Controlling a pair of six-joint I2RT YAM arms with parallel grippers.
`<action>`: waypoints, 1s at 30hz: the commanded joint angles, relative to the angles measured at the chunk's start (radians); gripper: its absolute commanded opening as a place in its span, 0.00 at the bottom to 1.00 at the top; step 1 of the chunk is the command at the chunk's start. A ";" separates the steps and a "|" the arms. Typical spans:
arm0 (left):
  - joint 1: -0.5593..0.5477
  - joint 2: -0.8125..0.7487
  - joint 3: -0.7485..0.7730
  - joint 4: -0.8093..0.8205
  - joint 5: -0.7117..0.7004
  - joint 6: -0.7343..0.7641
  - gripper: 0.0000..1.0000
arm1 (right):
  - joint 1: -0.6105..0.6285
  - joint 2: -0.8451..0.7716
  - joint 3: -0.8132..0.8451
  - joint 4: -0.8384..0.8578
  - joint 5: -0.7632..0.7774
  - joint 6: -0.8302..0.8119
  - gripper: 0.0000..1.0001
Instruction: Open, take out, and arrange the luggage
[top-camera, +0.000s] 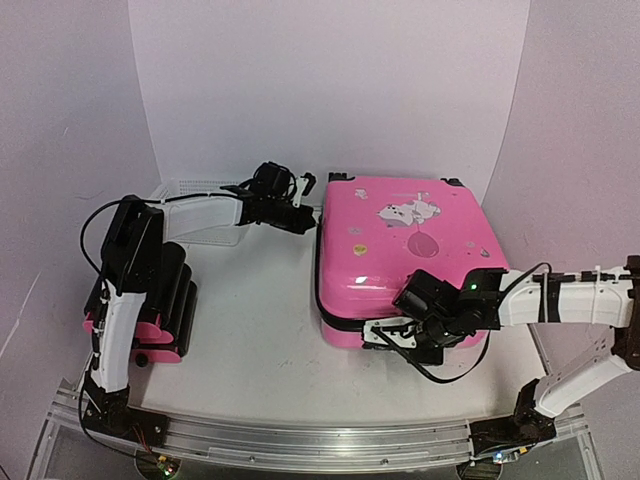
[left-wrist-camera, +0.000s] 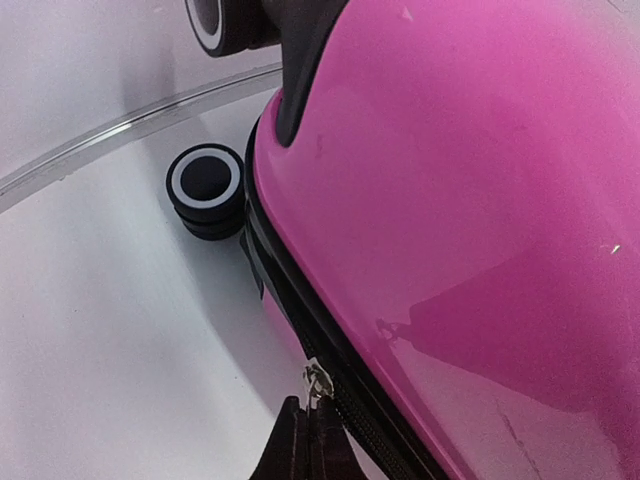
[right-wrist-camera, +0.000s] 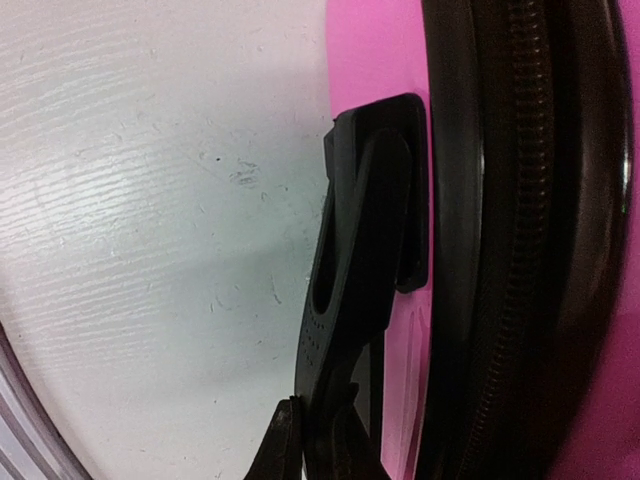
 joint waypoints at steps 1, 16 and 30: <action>-0.007 -0.133 -0.061 0.152 -0.072 -0.002 0.00 | 0.019 -0.150 -0.036 -0.155 -0.110 -0.052 0.00; 0.060 0.248 0.467 0.031 -0.256 0.044 0.00 | 0.021 -0.187 -0.049 -0.214 -0.218 -0.155 0.00; -0.002 -0.052 -0.007 0.122 -0.098 -0.040 0.00 | 0.156 -0.349 0.133 -0.143 -0.259 0.197 0.98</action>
